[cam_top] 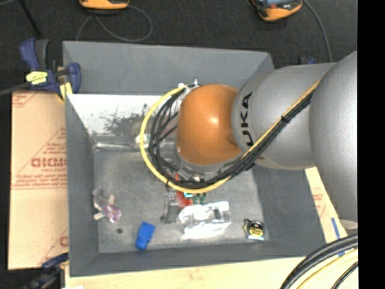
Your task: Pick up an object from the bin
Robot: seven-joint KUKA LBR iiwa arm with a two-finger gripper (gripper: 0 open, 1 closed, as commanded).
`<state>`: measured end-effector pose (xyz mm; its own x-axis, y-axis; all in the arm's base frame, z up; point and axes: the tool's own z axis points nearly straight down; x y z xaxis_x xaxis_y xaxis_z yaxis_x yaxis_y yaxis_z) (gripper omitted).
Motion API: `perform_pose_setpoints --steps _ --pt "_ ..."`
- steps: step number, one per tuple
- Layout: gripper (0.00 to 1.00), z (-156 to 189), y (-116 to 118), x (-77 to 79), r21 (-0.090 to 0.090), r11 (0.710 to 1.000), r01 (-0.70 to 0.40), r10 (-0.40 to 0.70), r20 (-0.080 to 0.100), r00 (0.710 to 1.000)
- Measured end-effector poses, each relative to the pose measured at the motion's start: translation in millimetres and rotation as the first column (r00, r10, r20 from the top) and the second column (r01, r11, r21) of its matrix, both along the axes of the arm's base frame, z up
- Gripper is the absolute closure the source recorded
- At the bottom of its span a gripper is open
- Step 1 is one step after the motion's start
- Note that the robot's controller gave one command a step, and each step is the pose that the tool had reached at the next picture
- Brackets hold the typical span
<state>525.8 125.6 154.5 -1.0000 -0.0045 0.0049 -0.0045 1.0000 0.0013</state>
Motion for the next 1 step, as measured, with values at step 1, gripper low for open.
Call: perform_pose_setpoints --steps 1 --pt "0.00 -85.8 26.3 -17.7 -0.001 0.932 -0.364 0.364 0.003 0.932"
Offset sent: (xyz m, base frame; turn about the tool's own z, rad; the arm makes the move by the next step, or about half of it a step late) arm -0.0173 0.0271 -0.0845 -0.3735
